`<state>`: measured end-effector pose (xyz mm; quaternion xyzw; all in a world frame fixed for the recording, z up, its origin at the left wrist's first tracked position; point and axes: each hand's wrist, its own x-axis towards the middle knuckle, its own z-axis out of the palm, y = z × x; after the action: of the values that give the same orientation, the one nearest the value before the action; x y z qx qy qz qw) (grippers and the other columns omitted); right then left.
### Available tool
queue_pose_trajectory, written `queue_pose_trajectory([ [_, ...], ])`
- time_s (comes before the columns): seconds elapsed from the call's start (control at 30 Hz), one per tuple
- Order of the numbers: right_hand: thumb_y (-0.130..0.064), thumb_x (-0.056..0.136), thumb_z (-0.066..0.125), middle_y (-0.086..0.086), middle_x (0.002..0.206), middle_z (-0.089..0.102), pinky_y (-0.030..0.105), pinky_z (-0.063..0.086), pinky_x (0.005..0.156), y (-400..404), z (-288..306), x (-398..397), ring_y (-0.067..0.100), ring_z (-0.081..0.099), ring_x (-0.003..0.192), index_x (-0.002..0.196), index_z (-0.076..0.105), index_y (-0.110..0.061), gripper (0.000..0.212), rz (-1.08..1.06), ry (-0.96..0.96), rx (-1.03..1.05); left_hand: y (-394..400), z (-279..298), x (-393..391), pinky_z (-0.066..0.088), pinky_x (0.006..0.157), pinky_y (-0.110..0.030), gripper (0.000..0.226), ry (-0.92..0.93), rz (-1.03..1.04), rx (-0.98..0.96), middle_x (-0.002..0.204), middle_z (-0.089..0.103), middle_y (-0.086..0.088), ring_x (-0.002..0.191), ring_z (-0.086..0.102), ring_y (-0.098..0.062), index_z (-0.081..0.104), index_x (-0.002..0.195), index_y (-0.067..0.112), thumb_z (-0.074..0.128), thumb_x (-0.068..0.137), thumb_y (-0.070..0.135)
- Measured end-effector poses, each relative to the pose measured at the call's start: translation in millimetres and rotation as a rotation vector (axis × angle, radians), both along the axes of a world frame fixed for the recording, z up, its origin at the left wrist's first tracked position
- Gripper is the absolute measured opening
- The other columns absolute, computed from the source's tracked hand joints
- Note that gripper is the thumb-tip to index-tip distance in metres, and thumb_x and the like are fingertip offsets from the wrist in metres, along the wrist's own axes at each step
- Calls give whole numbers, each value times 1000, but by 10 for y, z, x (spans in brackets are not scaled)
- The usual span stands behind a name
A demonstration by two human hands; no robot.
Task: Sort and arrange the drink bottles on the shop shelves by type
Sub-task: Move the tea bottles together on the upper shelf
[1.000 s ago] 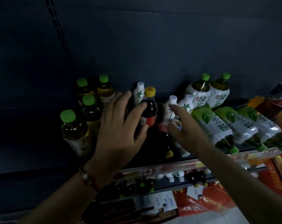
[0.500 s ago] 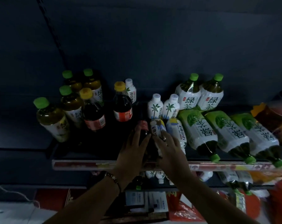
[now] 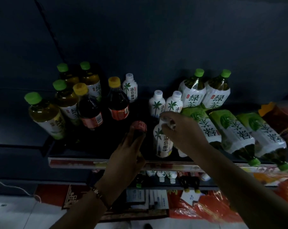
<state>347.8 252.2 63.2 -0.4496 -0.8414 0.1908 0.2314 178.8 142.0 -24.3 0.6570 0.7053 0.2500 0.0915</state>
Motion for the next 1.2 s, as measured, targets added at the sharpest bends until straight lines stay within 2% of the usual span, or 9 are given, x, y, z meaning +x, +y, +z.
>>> queue_pose_trajectory([
  [0.1,-24,90,62,1,101,68,31,53,67,56,-53,-60,19,65,81,120,62,-24,31,11,-8,-15,-159,207,-61,48,104,-43,66,-55,-35,35,165,14,1,146,30,-27,34,151,30,65,93,26],
  [0.2,-24,86,67,-1,113,64,31,52,71,10,-100,-50,19,63,90,122,60,-25,37,20,5,-45,-245,436,-138,51,94,-33,49,-98,-48,109,161,30,0,137,45,-23,37,144,31,53,98,34],
  [0.3,-24,87,67,-4,118,61,30,52,76,-71,-152,1,15,61,96,123,58,-25,37,-12,28,-64,-240,689,-243,41,71,-6,38,-120,-39,192,122,62,8,97,62,-5,39,133,30,45,97,42],
  [0.4,-24,91,64,-5,120,60,25,44,77,-195,-239,25,12,57,100,125,57,-22,35,-50,52,-3,-169,896,-356,34,50,-6,30,-82,-49,258,80,49,16,63,52,0,45,123,25,45,98,41],
  [0.53,-20,87,68,-4,124,60,32,52,79,-275,-330,-6,13,59,100,124,57,-22,38,-100,64,18,144,1050,-425,51,50,-29,29,50,-129,426,96,67,0,71,65,-14,51,118,18,49,101,42],
  [0.63,-17,86,71,-5,123,61,39,55,81,-281,-400,-33,16,63,103,124,57,-25,41,-115,134,39,494,1144,-365,47,54,-26,35,94,-143,450,101,69,1,77,68,-18,51,119,22,53,97,49],
  [0.8,-16,90,67,-6,122,61,28,50,81,-380,-433,-76,8,58,102,129,56,-25,42,-150,204,59,929,1138,-158,49,68,-36,30,170,-196,434,112,64,-3,94,65,-26,63,118,17,56,95,35],
  [1.03,-2,79,71,-7,130,56,26,49,85,-398,-434,-80,12,57,107,136,51,-24,64,-146,202,-37,1333,1123,49,55,71,-43,53,238,-313,425,126,52,-10,98,62,-31,44,144,15,57,94,23],
  [1.2,-8,81,69,-11,144,46,18,42,96,-390,-453,-42,7,48,127,143,43,-32,71,-130,173,-49,1416,1050,85,55,75,-41,56,248,-266,475,132,52,-11,100,62,-30,40,148,14,55,95,24],
])
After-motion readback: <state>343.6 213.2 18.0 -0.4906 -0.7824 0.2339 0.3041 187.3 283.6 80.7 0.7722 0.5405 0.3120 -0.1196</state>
